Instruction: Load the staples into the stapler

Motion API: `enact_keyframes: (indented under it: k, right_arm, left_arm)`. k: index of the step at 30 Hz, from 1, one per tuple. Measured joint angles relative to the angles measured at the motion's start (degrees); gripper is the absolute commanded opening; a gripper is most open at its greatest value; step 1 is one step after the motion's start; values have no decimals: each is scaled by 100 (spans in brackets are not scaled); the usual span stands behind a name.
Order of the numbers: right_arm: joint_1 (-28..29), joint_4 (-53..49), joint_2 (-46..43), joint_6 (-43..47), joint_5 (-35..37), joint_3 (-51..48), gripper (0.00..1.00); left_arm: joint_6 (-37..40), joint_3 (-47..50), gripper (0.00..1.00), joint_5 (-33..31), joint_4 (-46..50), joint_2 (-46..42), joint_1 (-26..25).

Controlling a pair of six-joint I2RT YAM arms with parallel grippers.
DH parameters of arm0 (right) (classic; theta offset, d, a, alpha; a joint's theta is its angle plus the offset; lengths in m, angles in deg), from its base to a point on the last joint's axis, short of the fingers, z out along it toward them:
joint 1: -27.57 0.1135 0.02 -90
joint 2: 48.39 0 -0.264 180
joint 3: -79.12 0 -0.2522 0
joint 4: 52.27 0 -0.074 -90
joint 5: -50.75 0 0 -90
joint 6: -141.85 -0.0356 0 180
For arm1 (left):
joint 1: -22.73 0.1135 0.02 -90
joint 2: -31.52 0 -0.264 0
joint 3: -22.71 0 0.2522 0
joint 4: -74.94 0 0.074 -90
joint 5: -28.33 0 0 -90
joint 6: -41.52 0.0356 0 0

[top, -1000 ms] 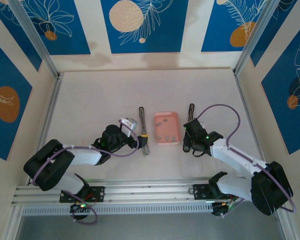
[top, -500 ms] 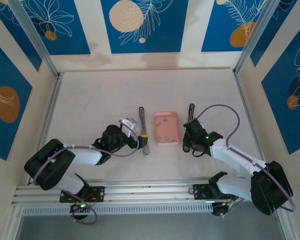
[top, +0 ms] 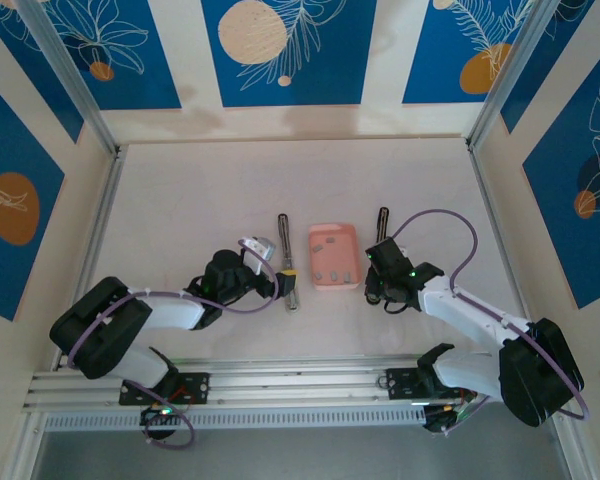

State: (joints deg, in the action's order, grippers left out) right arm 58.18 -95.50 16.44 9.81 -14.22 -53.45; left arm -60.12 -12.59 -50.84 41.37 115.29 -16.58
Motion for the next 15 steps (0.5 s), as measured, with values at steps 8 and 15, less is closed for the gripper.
enact_keyframes:
  k: [8, 15]
  right_arm:
    - [0, -105, 0, 0, -2, 0, 12]
    - [9, -116, 0, 2, -4, 0, 13]
  left_arm:
    - [0, -7, 97, 0, -2, 11, 0]
    - [-22, -7, 97, 2, -2, 11, 0]
